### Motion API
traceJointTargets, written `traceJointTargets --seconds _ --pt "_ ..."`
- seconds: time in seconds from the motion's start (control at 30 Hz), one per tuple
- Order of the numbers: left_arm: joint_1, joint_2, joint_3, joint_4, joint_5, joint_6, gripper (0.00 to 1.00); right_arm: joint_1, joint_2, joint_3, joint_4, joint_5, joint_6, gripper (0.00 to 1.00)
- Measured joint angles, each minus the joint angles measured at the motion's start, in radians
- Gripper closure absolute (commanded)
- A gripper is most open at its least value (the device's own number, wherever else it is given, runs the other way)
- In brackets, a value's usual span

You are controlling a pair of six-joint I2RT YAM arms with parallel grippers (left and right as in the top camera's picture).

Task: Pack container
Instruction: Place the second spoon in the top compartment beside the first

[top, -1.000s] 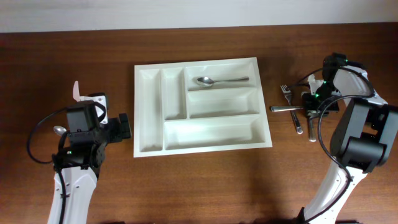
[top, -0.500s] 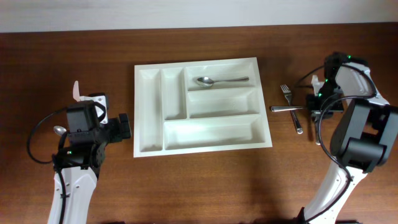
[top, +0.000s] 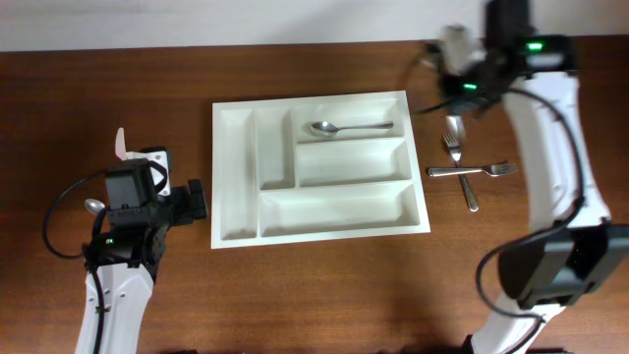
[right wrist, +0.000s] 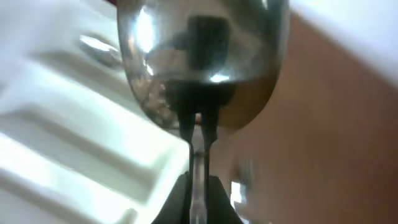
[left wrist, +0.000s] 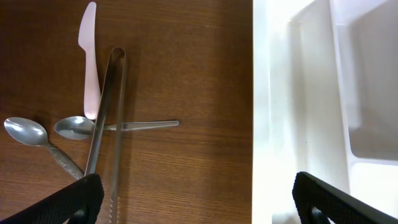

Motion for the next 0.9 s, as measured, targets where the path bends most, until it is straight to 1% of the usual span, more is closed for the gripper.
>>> traceJointTargets --seconds 0.1,0.2,0.27,0.37,0.53,0.77,0.8,0.9 --pt "0.000 0.000 0.000 0.000 0.000 0.000 0.01 0.127 0.008 0.002 0.040 -0.033 -0.182 0.96" --pt "0.000 0.000 0.000 0.000 0.000 0.000 0.01 0.216 0.042 0.002 0.057 -0.051 -0.372 0.96" --pt "0.000 0.000 0.000 0.000 0.000 0.000 0.01 0.248 0.076 0.002 0.065 -0.055 -0.483 0.96" --pt "0.000 0.000 0.000 0.000 0.000 0.000 0.01 0.259 0.129 -0.001 0.091 -0.059 -0.605 0.96" --pt "0.000 0.000 0.000 0.000 0.000 0.000 0.01 0.237 0.218 -0.004 0.138 -0.059 -0.732 0.96" --pt "0.000 0.000 0.000 0.000 0.000 0.000 0.01 0.202 0.324 -0.008 0.220 -0.059 -0.809 0.95" --pt "0.000 0.000 0.000 0.000 0.000 0.000 0.01 0.201 0.333 -0.009 0.225 -0.059 -0.813 0.91" --pt "0.000 0.000 0.000 0.000 0.000 0.000 0.01 0.201 0.349 -0.009 0.232 -0.059 -0.822 0.69"
